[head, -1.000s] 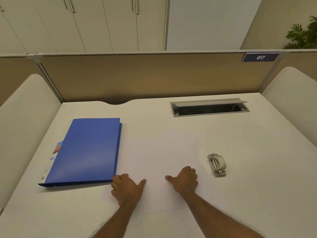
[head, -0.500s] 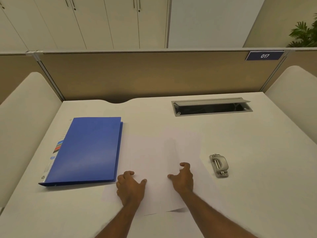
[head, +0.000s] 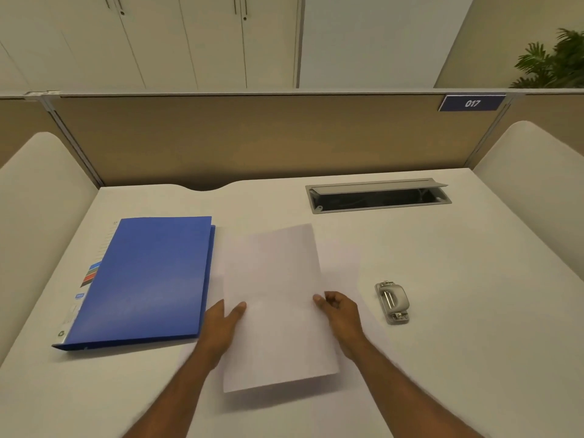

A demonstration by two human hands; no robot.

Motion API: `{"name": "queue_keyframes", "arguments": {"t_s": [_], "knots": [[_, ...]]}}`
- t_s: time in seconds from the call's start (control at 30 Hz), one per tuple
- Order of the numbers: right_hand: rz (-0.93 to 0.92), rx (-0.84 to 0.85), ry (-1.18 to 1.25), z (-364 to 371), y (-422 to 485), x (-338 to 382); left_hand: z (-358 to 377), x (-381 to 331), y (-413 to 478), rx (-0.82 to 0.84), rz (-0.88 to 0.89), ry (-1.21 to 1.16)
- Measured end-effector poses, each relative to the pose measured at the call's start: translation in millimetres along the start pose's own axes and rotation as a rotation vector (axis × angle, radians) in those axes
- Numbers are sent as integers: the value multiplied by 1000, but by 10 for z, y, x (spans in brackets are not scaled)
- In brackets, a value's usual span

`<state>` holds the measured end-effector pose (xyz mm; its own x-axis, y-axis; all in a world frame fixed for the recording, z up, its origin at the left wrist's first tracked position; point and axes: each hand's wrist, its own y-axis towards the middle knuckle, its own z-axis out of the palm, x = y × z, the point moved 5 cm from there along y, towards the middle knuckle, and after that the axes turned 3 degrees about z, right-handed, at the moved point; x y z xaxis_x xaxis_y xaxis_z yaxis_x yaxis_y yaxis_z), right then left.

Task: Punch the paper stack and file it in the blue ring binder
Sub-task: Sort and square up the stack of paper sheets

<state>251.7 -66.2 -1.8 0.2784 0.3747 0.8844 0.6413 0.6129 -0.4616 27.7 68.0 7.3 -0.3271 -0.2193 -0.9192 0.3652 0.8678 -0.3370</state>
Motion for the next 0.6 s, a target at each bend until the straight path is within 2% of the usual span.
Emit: {"name": "queue_keyframes", "arguments": {"t_s": [0.1,0.17,0.27,0.6], "knots": [[82,-432,-347,-294,157,37,-78,43,19,-45,-3,46],[208,-561,-620,-400,212,49,-134,83,15,-57,-8,80],[349,-568,-738,-366,219,14,-187,143,21,-68,-31,110],[435,-543,-733,-263,271,9,-206,208,1,-55,-57,121]]}}
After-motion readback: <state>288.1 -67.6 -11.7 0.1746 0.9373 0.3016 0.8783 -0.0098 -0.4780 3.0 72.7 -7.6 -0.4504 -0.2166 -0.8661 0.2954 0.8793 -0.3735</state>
